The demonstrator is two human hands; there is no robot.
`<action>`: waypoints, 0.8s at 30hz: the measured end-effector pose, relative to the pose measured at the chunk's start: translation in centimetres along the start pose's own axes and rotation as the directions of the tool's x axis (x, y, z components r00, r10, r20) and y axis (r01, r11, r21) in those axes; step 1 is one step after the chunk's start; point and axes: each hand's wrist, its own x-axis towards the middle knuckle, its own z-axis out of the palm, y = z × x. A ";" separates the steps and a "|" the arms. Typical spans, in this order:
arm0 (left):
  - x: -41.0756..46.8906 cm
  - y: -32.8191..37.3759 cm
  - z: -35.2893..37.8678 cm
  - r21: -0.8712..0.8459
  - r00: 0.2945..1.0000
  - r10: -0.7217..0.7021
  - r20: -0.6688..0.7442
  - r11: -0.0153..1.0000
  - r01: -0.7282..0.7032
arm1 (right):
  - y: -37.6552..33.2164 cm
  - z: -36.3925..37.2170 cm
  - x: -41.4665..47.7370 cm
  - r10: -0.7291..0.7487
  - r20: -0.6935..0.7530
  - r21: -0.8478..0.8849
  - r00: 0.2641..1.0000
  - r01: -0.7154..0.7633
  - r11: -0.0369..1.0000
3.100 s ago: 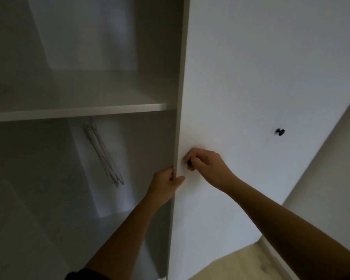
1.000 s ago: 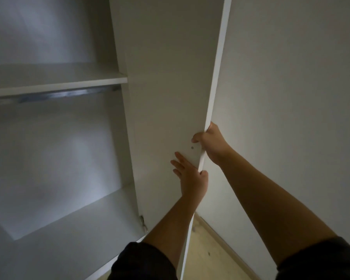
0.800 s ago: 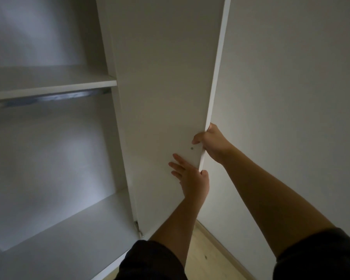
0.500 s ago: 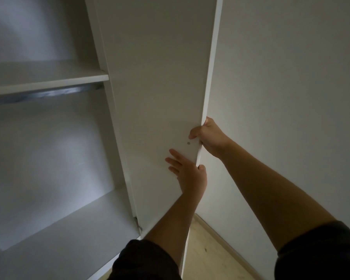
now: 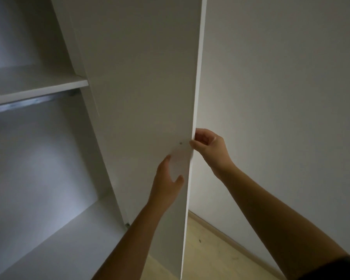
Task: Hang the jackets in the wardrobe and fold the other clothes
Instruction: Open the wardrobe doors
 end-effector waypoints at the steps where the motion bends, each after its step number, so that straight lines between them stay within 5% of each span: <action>1: -0.4 -0.1 -0.4 -0.030 1.000 0.014 0.008 0.999 -0.013 | 0.5 -0.2 -0.9 0.011 -0.030 -0.002 0.999 -0.012 1.000; 13: -5.5 2.3 1.6 -0.223 0.966 0.184 0.181 0.964 -0.141 | 3.6 -5.5 -13.1 0.239 -0.298 0.021 0.924 -0.244 0.970; 24: -18.3 14.6 20.8 -0.334 0.794 0.371 0.482 0.915 -0.226 | 2.4 -26.2 -32.1 0.326 -0.594 0.111 0.735 -0.327 0.939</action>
